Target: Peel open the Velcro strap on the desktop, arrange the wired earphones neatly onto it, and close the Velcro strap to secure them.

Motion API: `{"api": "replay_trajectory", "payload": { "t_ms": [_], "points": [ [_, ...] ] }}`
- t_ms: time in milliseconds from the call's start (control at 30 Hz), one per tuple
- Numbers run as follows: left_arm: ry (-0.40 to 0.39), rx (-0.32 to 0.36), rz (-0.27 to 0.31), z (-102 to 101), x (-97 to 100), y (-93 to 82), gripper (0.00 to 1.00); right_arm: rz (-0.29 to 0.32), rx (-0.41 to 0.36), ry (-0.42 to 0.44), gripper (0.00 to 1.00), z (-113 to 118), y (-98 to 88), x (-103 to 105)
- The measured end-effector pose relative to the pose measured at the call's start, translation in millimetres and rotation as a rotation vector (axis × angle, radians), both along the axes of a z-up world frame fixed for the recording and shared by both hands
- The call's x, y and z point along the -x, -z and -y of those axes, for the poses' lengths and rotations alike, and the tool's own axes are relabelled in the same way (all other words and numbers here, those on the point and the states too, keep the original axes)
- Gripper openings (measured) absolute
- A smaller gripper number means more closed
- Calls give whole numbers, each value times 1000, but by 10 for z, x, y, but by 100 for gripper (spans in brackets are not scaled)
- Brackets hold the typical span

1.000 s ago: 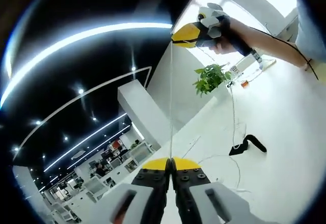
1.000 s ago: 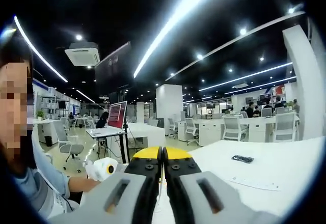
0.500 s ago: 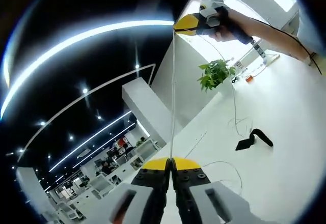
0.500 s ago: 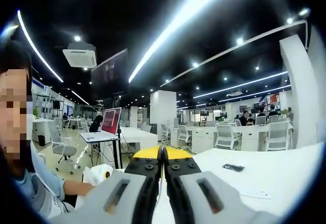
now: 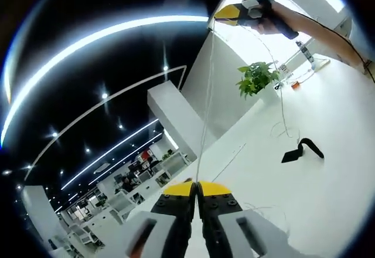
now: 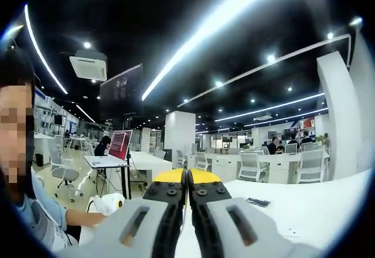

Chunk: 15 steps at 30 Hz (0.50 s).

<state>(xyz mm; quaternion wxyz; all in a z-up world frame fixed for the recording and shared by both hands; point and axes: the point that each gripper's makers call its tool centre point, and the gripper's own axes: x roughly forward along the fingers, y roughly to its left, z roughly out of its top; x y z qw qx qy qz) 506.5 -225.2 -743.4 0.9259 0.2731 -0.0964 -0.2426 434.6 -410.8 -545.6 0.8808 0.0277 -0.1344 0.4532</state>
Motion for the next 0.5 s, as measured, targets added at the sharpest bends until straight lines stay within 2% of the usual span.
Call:
{"api": "replay_trajectory", "payload": {
  "t_ms": [233, 500],
  "points": [
    [-8, 2, -19, -49, -4, 33, 6, 17, 1, 29, 3, 62, -41, 14],
    [3, 38, -16, -60, 59, -70, 6, 32, -16, 35, 3, 89, -132, 56]
  ]
}}
